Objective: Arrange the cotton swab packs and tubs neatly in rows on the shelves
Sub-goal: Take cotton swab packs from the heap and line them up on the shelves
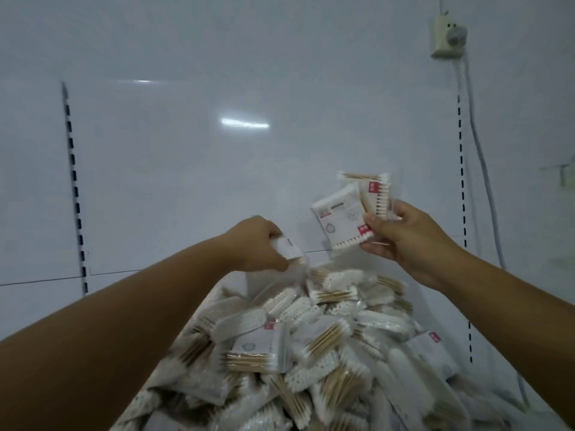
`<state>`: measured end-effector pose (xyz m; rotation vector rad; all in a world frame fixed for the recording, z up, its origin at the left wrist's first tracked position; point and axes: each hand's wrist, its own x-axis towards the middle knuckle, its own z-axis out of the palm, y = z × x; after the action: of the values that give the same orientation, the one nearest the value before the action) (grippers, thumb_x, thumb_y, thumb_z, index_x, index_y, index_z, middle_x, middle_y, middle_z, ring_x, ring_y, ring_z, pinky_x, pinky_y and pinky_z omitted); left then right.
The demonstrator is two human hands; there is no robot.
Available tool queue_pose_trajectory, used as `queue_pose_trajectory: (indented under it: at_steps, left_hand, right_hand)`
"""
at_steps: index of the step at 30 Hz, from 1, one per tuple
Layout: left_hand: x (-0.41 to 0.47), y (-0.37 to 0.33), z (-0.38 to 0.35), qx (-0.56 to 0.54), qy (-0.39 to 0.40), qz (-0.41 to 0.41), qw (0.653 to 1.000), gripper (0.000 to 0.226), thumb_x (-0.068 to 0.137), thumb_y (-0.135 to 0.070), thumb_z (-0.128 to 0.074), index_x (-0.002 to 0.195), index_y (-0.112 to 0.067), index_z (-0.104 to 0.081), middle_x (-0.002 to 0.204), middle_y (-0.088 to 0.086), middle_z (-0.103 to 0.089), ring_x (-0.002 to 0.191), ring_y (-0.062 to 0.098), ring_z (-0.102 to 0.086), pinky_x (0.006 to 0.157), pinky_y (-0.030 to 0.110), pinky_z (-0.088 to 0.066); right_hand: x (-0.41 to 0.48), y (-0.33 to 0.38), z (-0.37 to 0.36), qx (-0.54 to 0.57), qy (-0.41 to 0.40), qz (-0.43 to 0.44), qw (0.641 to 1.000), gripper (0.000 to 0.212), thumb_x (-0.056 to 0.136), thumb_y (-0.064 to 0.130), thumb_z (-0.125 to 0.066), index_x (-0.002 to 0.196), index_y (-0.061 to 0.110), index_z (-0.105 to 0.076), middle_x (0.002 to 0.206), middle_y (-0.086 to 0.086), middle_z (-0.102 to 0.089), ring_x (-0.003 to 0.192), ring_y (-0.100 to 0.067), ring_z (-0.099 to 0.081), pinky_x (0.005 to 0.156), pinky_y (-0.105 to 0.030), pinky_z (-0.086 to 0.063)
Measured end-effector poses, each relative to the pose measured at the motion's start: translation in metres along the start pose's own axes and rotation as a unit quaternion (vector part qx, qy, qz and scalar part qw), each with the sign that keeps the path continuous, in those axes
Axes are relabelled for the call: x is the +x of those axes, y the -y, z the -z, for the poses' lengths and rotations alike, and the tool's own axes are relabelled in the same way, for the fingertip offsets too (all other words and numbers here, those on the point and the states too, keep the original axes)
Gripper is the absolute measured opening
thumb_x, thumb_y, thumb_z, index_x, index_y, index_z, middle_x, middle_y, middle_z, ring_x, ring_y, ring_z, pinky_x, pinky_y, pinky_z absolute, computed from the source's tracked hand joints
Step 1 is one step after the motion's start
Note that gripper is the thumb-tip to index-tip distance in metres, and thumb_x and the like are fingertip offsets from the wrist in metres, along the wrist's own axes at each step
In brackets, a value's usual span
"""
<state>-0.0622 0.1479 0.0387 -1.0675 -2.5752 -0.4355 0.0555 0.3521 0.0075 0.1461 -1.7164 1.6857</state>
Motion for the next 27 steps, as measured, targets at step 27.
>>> queue_pose_trajectory:
  at_steps: [27]
  left_hand:
    - [-0.481,0.298,0.154,-0.483,-0.271,0.317,0.77,0.03,0.08,-0.012,-0.064,0.105,0.003,-0.066,0.103,0.021,-0.071,0.093,0.031,-0.07,0.084,0.036,-0.056]
  right_hand:
    - [-0.172,-0.004,-0.514,-0.025,0.477,-0.12,0.87,0.016,0.093,0.017,-0.062,0.109,0.014,-0.061,0.086,-0.004,-0.072,0.073,-0.015,-0.067,0.059,-0.026,-0.055]
